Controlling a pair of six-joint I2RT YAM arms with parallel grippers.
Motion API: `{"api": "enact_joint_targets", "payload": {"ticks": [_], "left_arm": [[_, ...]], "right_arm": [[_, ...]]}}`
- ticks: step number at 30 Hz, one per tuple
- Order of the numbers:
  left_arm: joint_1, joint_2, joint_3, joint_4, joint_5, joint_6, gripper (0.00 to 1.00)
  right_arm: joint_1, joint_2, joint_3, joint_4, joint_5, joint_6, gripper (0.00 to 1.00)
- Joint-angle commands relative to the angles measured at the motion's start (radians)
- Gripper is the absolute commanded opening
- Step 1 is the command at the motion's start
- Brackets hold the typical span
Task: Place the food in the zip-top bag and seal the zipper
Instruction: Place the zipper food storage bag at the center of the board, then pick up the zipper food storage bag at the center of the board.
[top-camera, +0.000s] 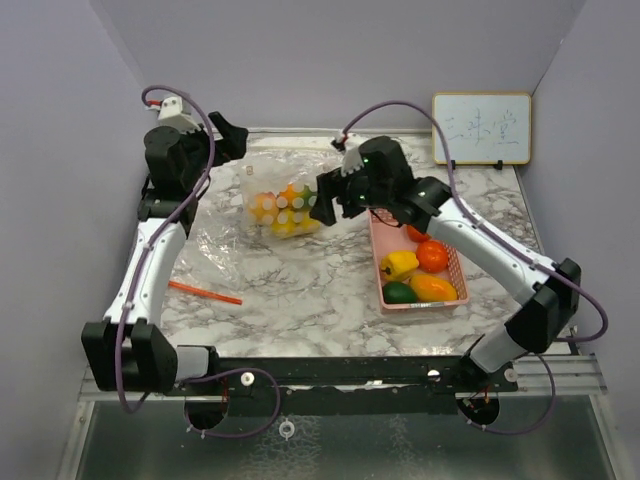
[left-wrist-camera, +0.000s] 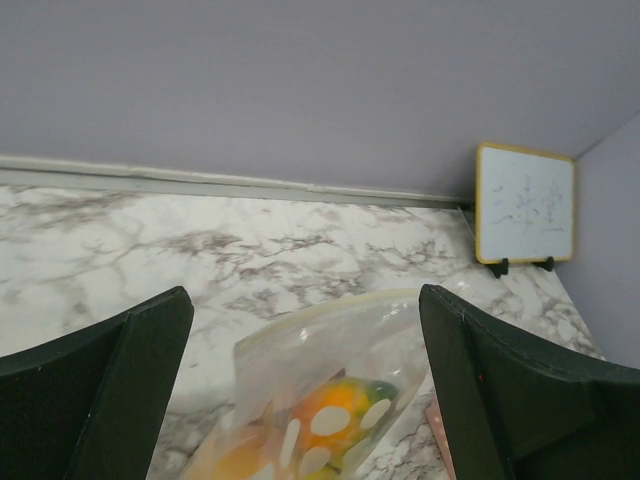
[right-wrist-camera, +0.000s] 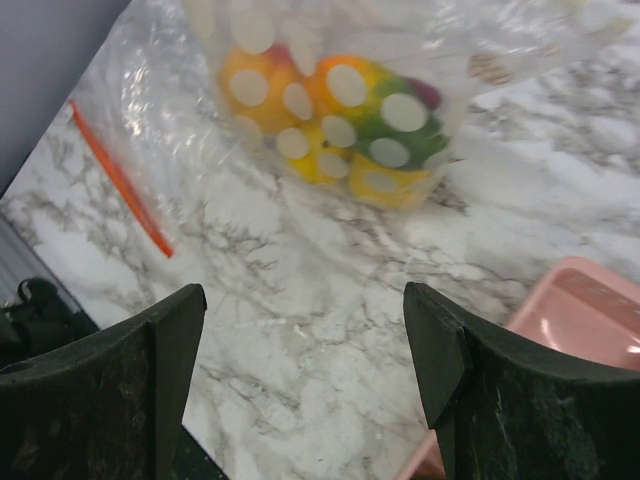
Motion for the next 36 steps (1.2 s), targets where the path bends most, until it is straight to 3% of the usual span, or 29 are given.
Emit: {"api": "enact_joint_targets", "payload": {"ticks": [1,5,9,13,18,23,31,36], "left_arm": [[0.016,-0.204,-0.006,-0.271,-0.151,0.133,0.99],[-0.001,-0.328,-0.025,-0.461,-0.459,0.103,0.99],[-0.012,-0.467,-0.07,-0.539,-0.579,0.042,0.99],[-0.012,-0.569,-0.089,-0.548,-0.585,0.044,0.97],[-0.019,-0.602,-0.058,-0.602,-0.571,0.044,0.96],[-0.03,-0.631,-0.046,-0.632,-0.563,0.055,0.96],[-0.045,-0.653,-0.056,-0.648,-0.532,0.067,0.95],[-0.059,-0.654,-0.064,-0.639,-0.527,0.094,0.95]], "right_arm": [[0.121,0.146,0.071,0.073,-0.067,0.069,0.82],[0.19,0.32,0.147,0.105,-0.142,0.132,0.83],[0.243,0.508,0.295,0.098,-0.154,0.176,0.84],[0.31,0.665,0.489,0.045,-0.088,0.204,0.86],[0.326,0.805,0.589,0.038,-0.069,0.316,0.86],[0.341,0.951,0.747,0.02,-0.065,0.32,0.86],[0.352,1.02,0.742,0.116,0.176,0.241,0.86],[0.353,1.051,0.743,0.245,0.064,0.216,0.84]]}}
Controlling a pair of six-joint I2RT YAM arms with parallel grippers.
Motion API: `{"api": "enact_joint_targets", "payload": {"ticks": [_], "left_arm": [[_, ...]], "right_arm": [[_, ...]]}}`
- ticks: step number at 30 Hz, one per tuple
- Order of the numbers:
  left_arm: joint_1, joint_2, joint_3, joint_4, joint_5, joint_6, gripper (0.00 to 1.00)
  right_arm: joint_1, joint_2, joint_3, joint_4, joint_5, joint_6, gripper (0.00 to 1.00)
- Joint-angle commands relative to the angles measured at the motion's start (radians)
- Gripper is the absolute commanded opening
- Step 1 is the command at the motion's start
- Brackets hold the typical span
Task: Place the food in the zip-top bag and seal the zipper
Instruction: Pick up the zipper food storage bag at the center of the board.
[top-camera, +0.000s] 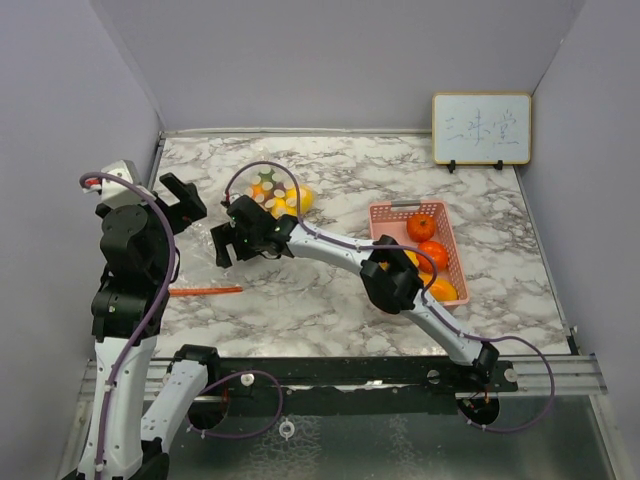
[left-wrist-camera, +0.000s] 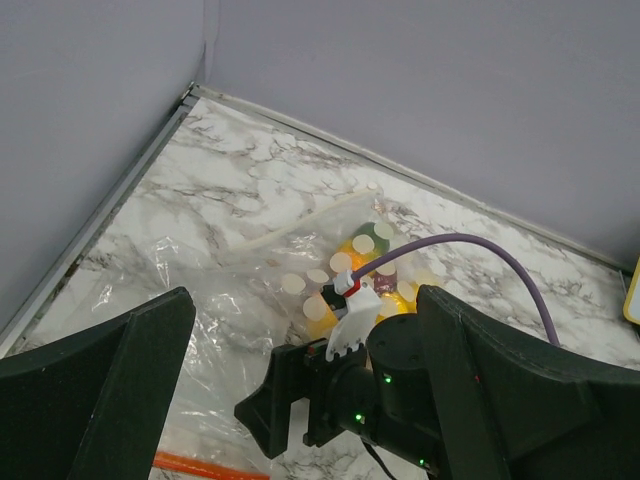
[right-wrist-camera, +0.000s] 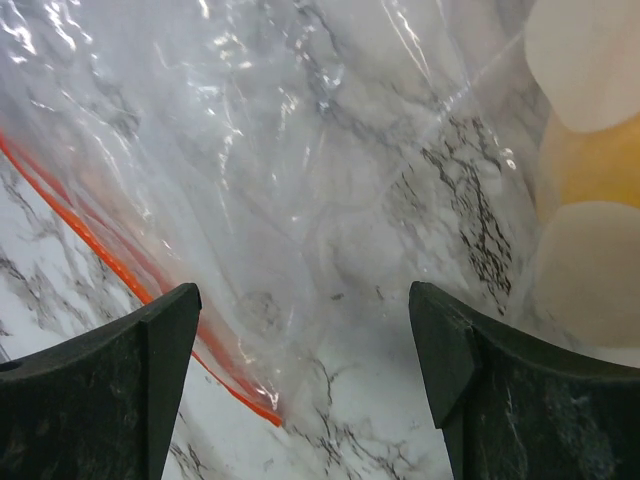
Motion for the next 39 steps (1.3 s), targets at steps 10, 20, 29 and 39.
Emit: {"api": "enact_joint_targets", "payload": {"ticks": [10,20,29,39], "left_arm": [[-0.014,-0.001,-0.013,-0.006,0.033,0.03,0.95],[-0.014,0.008,0.003,-0.006,0.067,0.035,0.72],[-0.014,0.019,0.062,0.171,0.394,0.02,0.59],[-0.015,0.008,-0.254,0.575,0.804,-0.403,0.38]], "right_arm": [[0.012,0.085,-0.001,0.232,-0.151,0.0,0.5],[-0.059,-0.249,-0.361,0.417,-0.084,0.229,0.02],[-0.344,-0.787,-0.934,0.573,-0.198,0.754,0.02],[-0.484,-0.864,-1.104,0.721,-0.354,1.043,0.02]]}}
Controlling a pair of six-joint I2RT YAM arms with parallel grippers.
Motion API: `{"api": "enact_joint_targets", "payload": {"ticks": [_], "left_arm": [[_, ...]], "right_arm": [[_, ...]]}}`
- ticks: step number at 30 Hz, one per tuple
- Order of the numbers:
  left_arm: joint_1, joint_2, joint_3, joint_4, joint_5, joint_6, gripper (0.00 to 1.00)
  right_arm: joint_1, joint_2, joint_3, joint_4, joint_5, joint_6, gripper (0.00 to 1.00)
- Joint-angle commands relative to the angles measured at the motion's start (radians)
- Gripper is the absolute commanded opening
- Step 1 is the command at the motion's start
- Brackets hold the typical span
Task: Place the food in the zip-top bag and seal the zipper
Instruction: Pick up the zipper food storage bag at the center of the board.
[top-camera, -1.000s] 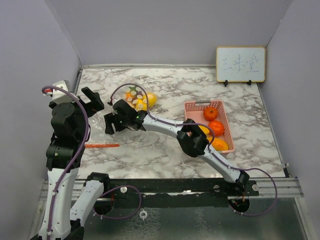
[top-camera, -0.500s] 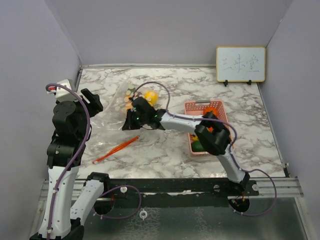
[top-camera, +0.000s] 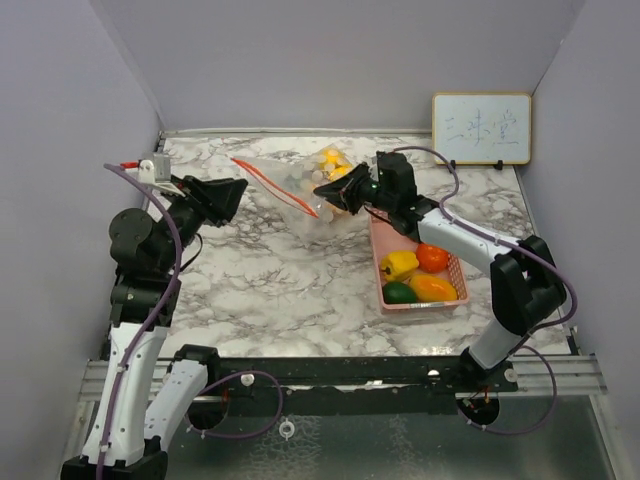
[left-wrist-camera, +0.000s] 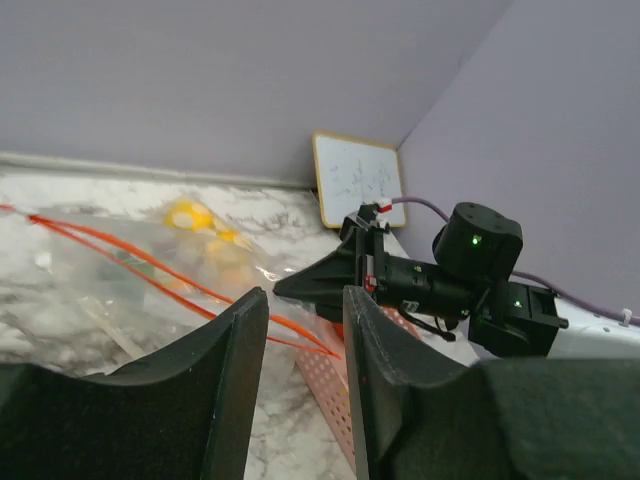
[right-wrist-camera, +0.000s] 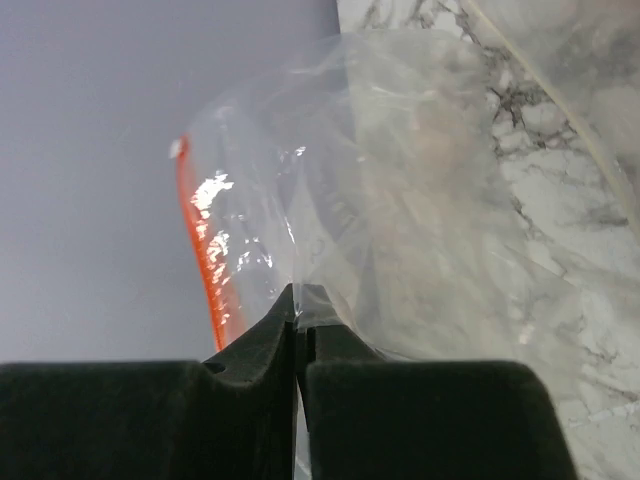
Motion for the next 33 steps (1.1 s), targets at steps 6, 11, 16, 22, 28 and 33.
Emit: {"api": "enact_joint_targets", "payload": {"ticks": [6,11,16,22,28,33], "left_arm": [[-0.003,-0.031,-0.322,0.33,0.144,-0.333,0.46],[-0.003,-0.027,-0.396,0.391,0.174,-0.449,0.42],[-0.003,-0.024,-0.437,0.369,0.133,-0.561,0.49],[-0.003,0.022,-0.474,0.369,0.114,-0.713,0.57],[-0.003,0.083,-0.478,0.41,0.057,-0.773,0.58],[-0.003,0.164,-0.464,0.484,0.045,-0.776,0.58]], "right_arm": [[-0.039,0.031,-0.048,0.15,-0.17,0.219,0.02],[-0.058,0.038,-0.054,0.19,-0.193,0.225,0.02],[-0.069,0.038,-0.054,0.226,-0.214,0.21,0.02],[-0.076,0.039,-0.028,0.254,-0.235,0.181,0.02],[-0.076,0.019,-0.02,0.258,-0.241,0.149,0.02],[-0.076,-0.017,-0.043,0.259,-0.246,0.143,0.02]]}}
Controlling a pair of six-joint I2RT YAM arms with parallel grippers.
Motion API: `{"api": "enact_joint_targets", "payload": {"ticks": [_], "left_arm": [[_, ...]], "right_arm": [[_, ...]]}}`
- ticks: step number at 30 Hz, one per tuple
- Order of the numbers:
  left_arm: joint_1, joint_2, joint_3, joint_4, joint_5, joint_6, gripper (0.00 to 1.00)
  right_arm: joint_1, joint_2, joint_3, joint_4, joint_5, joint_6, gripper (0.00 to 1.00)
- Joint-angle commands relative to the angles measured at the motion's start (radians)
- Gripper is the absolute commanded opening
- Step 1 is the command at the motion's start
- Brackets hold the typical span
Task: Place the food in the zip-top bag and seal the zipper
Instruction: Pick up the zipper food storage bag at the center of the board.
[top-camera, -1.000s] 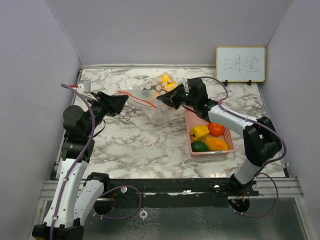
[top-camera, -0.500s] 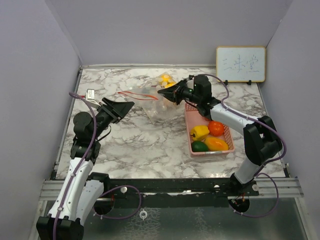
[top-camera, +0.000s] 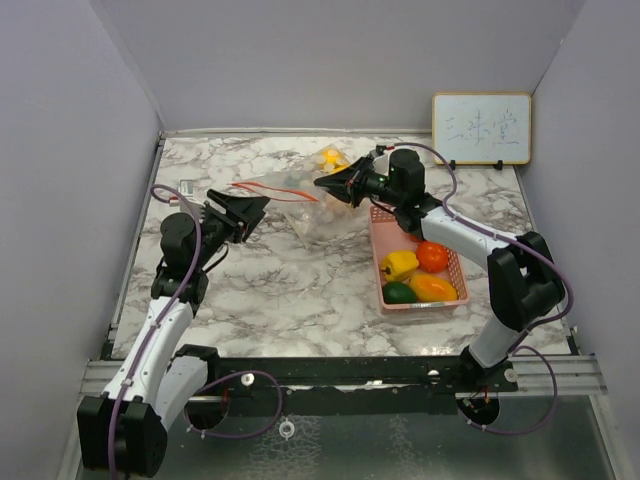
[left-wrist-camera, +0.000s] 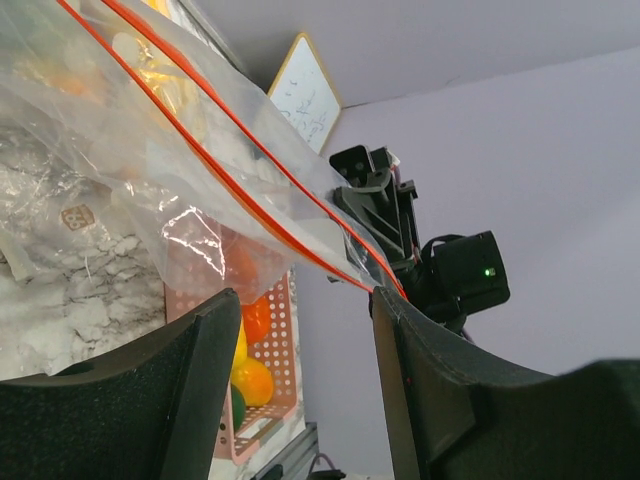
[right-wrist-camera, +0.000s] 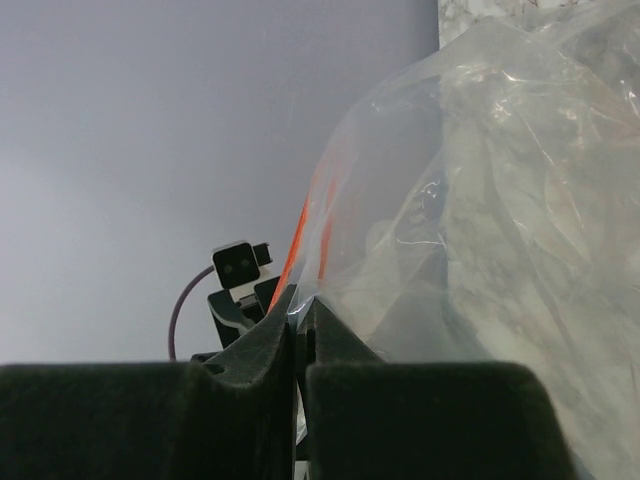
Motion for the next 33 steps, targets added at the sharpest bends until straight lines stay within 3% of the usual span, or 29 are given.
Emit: {"api": "enact_joint_targets", "payload": {"ticks": [1,15,23,33], "left_arm": [[-0.004,0.068,0.011,0.103,-0.031,-0.038,0.58],[-0.032,0.167,0.021,0.197,-0.086,-0.015,0.56],[-0.033,0.151,0.008,0.39,-0.054,-0.065,0.57],[-0.041,0.191,0.008,0.419,-0.042,-0.064,0.56]], "right_arm": [[-0.005,-0.058,0.003,0.039,-0.027,-0.023,0.02],[-0.001,-0.139,-0.043,0.014,-0.034,-0.028,0.02],[-0.001,-0.142,-0.053,0.021,-0.031,-0.027,0.02],[-0.001,-0.139,-0.035,0.008,-0.039,-0.041,0.02]]}}
